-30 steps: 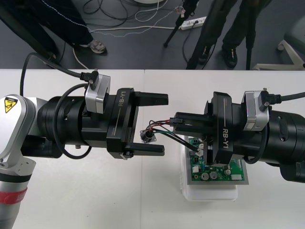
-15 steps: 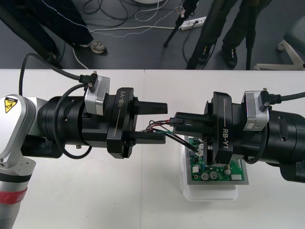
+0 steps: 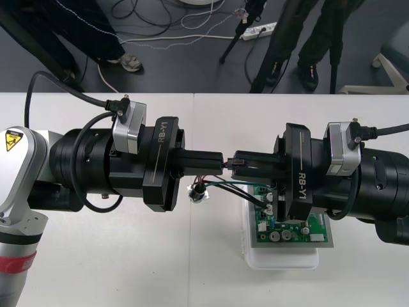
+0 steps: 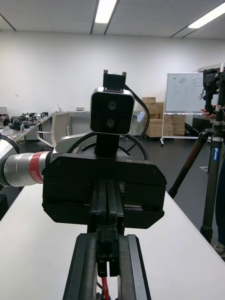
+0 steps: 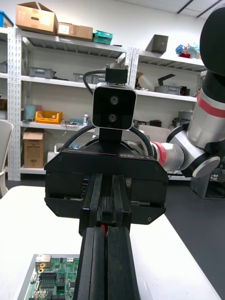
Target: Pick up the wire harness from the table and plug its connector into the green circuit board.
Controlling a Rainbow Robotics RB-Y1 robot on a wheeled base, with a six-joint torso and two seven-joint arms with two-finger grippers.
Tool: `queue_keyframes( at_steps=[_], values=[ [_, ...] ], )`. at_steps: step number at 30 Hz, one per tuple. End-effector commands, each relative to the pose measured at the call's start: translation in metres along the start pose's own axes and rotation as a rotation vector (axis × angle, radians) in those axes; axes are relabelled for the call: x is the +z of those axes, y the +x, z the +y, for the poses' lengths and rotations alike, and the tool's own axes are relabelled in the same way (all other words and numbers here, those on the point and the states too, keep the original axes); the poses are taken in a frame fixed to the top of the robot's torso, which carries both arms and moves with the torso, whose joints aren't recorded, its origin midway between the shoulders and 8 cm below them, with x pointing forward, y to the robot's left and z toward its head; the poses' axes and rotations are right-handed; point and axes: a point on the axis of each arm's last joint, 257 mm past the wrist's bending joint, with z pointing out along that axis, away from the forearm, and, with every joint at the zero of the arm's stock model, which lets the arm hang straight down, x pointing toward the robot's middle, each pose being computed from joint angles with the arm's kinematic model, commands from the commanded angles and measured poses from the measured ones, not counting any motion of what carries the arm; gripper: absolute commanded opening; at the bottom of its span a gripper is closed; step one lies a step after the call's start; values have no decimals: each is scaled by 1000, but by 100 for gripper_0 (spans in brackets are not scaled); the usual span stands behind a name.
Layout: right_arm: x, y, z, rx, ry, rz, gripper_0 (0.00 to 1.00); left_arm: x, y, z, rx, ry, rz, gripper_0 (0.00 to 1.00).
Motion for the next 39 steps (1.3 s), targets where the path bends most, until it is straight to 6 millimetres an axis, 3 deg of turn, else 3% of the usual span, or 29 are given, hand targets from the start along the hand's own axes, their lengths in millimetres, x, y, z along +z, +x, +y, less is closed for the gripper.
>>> queue_keyframes(
  at_steps=[1,12,13,15,16,17,18,19,33,39],
  values=[
    [13,-19,7,-67,-24,-41,0,0,-11,0,73,-3,-28,0],
    [12,-19,8,-68,-26,-39,0,0,-13,0,81,0,-36,0],
    [12,-19,8,-68,-26,-39,3,0,-13,0,79,0,-37,0],
    [12,-19,8,-66,-27,-39,28,1,-13,-1,85,4,-36,0],
    [12,-19,7,-66,-25,-40,28,0,-13,0,84,0,-36,0],
    [12,-19,7,-66,-25,-40,63,1,-14,0,85,1,-37,0],
    [12,-19,8,-65,-27,-39,63,0,-13,0,86,0,-36,0],
    [12,-18,7,-63,-24,-39,100,1,-13,0,86,2,-37,0],
    [12,-21,7,-65,-26,-47,100,-1,-15,0,101,2,-39,0],
    [10,-21,5,-64,-22,-44,100,-11,-9,2,94,-13,-14,0]
  ],
)
